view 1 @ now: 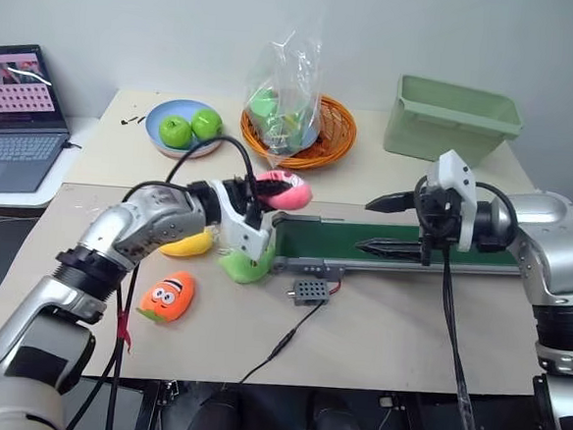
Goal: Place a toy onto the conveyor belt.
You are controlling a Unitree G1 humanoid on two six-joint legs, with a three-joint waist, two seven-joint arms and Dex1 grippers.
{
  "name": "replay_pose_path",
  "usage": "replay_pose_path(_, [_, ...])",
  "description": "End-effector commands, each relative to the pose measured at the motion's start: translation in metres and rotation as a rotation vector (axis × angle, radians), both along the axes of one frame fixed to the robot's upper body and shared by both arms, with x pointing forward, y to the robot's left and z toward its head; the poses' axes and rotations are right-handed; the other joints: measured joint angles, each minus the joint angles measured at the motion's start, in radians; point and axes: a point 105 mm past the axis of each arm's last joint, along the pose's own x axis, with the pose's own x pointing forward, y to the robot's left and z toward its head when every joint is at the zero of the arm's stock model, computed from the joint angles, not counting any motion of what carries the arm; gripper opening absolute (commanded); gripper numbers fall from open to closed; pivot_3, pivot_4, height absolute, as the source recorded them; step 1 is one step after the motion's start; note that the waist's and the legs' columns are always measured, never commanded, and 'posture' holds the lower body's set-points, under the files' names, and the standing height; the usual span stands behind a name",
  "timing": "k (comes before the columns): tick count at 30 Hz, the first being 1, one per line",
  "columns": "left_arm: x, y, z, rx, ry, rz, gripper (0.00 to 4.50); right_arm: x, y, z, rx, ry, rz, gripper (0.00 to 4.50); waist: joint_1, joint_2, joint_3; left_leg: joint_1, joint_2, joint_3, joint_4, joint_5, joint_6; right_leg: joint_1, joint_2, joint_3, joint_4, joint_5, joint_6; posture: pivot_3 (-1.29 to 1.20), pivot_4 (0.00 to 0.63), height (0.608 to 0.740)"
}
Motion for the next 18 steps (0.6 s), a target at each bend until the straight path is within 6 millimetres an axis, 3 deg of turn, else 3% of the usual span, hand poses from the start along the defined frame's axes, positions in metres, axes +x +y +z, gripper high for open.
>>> replay_pose_path(1, [0.001, -0.021, -0.002, 0.0, -0.046, -0.085, 1.36, -0.005, -0.003, 0.015, 0.012, -0.058, -0.002, 4.5, 0.004, 0.0, 0.0, 0.0, 0.0, 0.0, 0.0, 0.0, 0.0, 0.0, 0.0, 0.0, 0.0, 0.0, 0.0, 0.0, 0.15, 0.74])
replay_pose_path(7, [0.009, -0.041, -0.019, 0.026, -0.044, -0.112, 1.36, -0.006, -0.004, 0.018, 0.01, -0.068, -0.014, 4.5, 0.011, 0.0, 0.0, -0.001, 0.0, 0.0, 0.002, 0.0, 0.001, 0.0, 0.0, 0.0, 0.0, 0.0, 0.001, 0.0, 0.15, 0.74])
replay_pose_path(10, [0.012, -0.04, -0.036, 0.077, -0.019, -0.103, 1.36, -0.007, -0.006, 0.019, 0.009, -0.075, -0.025, 4.5, 0.009, 0.0, 0.0, -0.001, 0.0, 0.0, 0.002, 0.0, 0.001, 0.0, 0.0, 0.0, 0.0, 0.0, 0.001, 0.0, 0.15, 0.74])
replay_pose_path(13, [0.013, -0.04, -0.04, 0.078, -0.005, -0.101, 1.36, -0.006, -0.009, 0.019, 0.006, -0.078, -0.039, 4.5, 0.007, 0.0, 0.0, -0.001, 0.0, 0.0, 0.002, 0.0, 0.001, 0.0, 0.0, 0.0, 0.001, 0.0, 0.001, 0.0, 0.15, 0.74])
replay_pose_path(16, [0.013, -0.037, -0.046, 0.092, 0.03, -0.1, 2.14, -0.005, -0.011, 0.019, 0.003, -0.083, -0.049, 4.5, 0.008, 0.0, 0.0, 0.0, 0.0, 0.0, 0.002, 0.0, 0.001, 0.0, 0.0, 0.0, 0.001, 0.0, 0.001, 0.0, 0.15, 0.74])
replay_pose_path(18, [0.011, -0.037, -0.049, 0.097, 0.052, -0.107, 2.91, -0.005, -0.011, 0.019, 0.003, -0.085, -0.052, 4.5, 0.008, 0.0, 0.0, 0.0, 0.0, 0.0, 0.002, 0.0, 0.001, 0.0, 0.0, 0.0, 0.001, 0.0, 0.001, 0.0, 0.15, 0.74])
